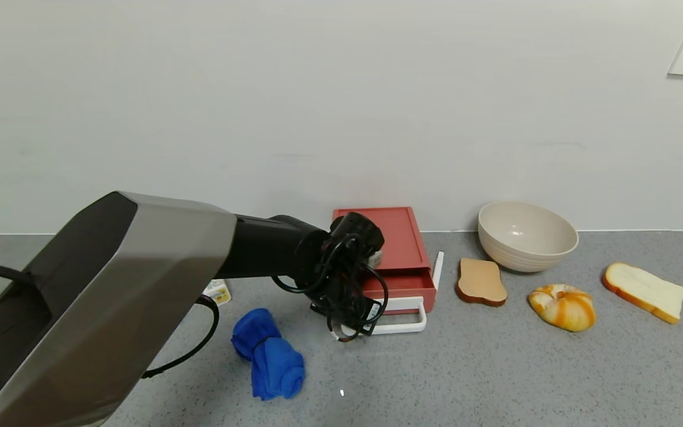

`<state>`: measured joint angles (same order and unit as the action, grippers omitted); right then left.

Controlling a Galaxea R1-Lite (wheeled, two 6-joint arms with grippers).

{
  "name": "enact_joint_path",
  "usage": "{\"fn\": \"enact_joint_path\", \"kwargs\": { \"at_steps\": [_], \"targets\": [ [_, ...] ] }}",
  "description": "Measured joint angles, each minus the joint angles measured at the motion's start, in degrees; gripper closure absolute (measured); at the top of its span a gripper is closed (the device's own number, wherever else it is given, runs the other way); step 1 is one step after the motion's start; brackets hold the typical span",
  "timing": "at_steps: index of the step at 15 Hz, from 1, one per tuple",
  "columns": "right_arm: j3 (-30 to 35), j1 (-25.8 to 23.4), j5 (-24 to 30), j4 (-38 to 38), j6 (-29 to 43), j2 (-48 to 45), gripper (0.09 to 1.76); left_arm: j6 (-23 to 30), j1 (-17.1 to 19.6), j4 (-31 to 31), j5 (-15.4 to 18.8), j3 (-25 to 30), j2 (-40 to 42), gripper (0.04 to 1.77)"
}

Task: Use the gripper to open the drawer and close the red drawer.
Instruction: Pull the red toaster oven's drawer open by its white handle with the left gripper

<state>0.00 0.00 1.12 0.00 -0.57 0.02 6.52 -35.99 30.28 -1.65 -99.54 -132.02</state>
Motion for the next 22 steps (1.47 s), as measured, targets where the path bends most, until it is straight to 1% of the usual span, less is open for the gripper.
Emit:
{"fn": "enact_joint_path", "kwargs": {
  "at_steps": [2,5,11,15,22],
  "targets": [
    [0.0,0.0,0.0,0.0,-0.02,0.0,0.14,2.05,-0.84,-0.07,-0.09,1.69,1.21,1.7],
    [0.0,0.0,0.0,0.0,-0.02,0.0,0.14,5.11,-1.8,-0.16,-1.07,4.14,3.28,1.7],
    [0.0,0.0,-0.02,0.0,0.0,0.0,0.14,9.05,-3.32,-0.77,-2.34,7.95,5.73,1.7],
    [0.0,0.0,0.0,0.0,-0.05,0.0,0.14,10.34,-4.44,-5.9,-3.95,11.56,6.41,1.7],
    [0.0,0.0,0.02,0.0,-0.02,0.0,0.14,13.92,-6.21,-6.22,-4.13,15.34,8.09,1.7]
  ]
}}
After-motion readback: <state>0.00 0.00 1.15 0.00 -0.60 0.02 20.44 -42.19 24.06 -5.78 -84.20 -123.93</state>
